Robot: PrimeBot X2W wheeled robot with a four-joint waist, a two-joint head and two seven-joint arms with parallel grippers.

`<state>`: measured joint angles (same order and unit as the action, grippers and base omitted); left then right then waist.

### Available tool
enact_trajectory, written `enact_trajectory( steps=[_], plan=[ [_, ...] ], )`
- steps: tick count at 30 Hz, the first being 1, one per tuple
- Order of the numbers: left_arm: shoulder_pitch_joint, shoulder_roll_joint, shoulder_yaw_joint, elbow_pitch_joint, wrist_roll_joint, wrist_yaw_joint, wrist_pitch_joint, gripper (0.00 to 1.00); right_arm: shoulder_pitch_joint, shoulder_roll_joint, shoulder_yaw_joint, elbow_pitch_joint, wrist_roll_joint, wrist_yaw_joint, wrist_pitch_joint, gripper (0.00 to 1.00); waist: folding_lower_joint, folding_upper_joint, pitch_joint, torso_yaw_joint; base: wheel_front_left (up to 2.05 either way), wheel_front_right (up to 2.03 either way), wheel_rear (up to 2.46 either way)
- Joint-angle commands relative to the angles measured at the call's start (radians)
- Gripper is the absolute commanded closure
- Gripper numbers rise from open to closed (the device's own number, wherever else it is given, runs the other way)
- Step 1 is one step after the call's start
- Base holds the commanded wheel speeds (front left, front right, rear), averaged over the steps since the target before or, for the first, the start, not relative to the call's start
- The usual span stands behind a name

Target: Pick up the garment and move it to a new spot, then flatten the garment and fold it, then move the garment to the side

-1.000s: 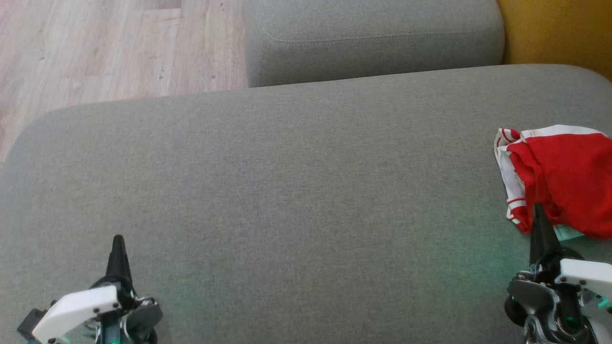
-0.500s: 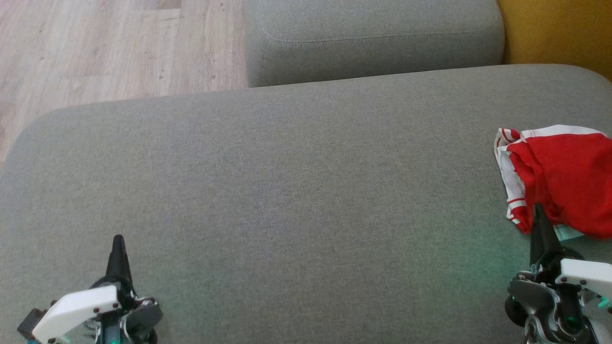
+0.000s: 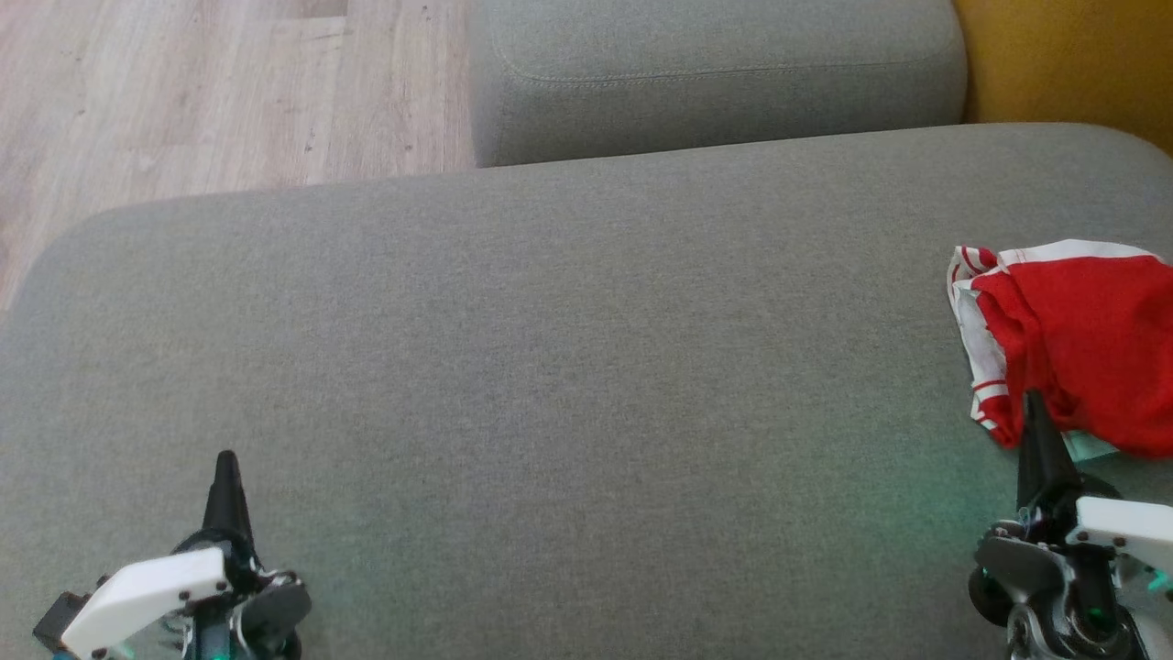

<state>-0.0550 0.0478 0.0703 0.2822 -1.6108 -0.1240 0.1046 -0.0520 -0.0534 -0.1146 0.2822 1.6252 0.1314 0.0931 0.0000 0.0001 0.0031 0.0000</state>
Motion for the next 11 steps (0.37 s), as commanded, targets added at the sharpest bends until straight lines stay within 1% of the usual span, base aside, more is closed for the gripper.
enact_trajectory(
  steps=[1,11],
  plan=[
    [-0.053,0.006,0.039,-0.037,-0.002,-0.007,0.005,1.0,-0.054,-0.009,0.017,-0.038,-0.003,-0.001,0.007,1.0,0.0,-0.0001,0.0,0.0,0.0,0.0,0.0],
    [-0.053,0.006,0.04,-0.037,-0.001,-0.007,0.006,1.0,-0.055,-0.007,0.015,-0.038,-0.005,-0.001,0.009,1.0,0.0,-0.0001,0.0,0.0,0.0,0.0,0.0]
  ],
)
